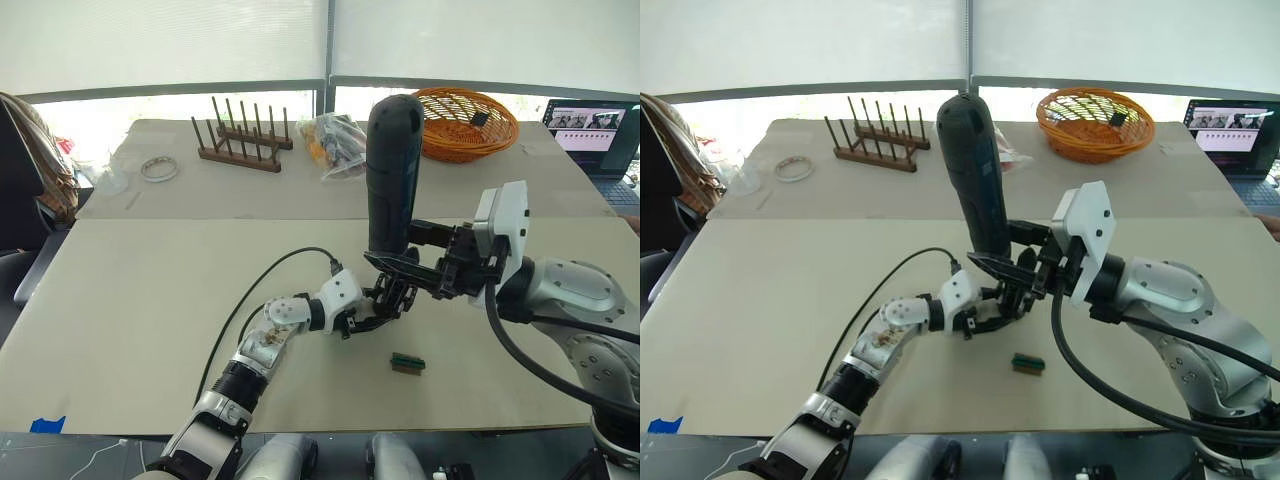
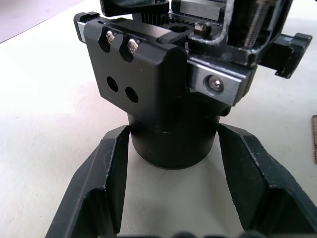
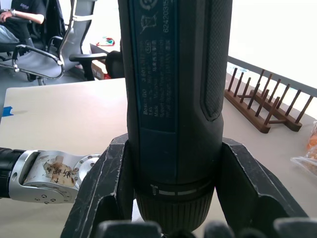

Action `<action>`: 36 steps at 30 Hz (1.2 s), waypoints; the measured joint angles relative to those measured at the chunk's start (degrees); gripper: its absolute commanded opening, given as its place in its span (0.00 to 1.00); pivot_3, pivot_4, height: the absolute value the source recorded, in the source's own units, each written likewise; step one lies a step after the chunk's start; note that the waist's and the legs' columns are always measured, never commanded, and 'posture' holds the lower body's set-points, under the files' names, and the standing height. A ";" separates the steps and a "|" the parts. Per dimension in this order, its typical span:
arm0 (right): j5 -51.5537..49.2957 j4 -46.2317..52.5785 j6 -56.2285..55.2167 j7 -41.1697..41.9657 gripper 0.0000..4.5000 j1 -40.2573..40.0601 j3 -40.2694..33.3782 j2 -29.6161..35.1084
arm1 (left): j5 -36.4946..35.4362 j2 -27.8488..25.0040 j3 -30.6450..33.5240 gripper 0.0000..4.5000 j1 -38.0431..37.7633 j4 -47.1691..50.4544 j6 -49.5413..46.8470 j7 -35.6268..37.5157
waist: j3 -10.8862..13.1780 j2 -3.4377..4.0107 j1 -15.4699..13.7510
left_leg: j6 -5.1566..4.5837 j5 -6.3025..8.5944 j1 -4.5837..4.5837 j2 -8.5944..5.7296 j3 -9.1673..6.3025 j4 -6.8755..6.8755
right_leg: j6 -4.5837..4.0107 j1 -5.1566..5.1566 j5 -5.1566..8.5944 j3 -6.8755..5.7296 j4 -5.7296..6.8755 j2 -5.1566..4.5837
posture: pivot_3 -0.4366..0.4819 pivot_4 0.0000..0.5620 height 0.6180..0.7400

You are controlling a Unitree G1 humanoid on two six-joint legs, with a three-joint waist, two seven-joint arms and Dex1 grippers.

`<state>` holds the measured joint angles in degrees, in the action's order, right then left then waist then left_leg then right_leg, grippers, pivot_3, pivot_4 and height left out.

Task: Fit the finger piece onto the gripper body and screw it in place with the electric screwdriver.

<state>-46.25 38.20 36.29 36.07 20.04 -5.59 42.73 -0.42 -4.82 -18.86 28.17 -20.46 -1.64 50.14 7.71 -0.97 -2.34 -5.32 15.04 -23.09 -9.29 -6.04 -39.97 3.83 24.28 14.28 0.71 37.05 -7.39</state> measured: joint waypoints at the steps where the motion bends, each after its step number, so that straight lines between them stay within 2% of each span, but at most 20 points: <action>1: 0.09 0.01 -0.11 0.07 0.43 -0.13 0.00 -0.20 | 0.00 0.00 0.00 0.50 0.00 0.00 0.00 0.00 | 0.00 0.00 0.01 | 0.00 0.00 0.01 0.00 0.00 0.00 | 0.00 0.00 0.00 0.00 0.00 0.00 | 0.48 0.27 1.00; 25: -0.06 0.02 0.52 1.72 0.43 0.19 -0.05 0.82 | 0.00 0.09 0.00 0.50 0.04 0.00 -0.01 -0.03 | 0.00 0.00 -0.03 | 0.00 0.00 -0.01 0.00 0.00 0.00 | 0.00 0.01 0.00 0.00 -0.01 0.00 | 0.48 0.27 1.00; 36: 1.01 -0.52 -1.53 0.11 0.43 -2.97 -0.55 -3.05 | 0.00 0.20 0.02 0.50 0.04 -0.02 -0.03 -0.27 | 0.00 0.00 -0.12 | 0.00 0.00 0.00 -0.01 0.00 0.00 | 0.00 0.00 0.00 -0.01 0.00 0.02 | 0.48 0.27 1.00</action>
<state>-45.24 37.68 34.76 36.18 17.07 -6.14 39.68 -0.41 -4.61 -18.84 28.21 -20.48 -1.67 49.87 7.71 -0.97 -2.46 -5.32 15.04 -23.09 -9.30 -6.04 -39.97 3.83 24.29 14.28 0.70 37.04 -7.37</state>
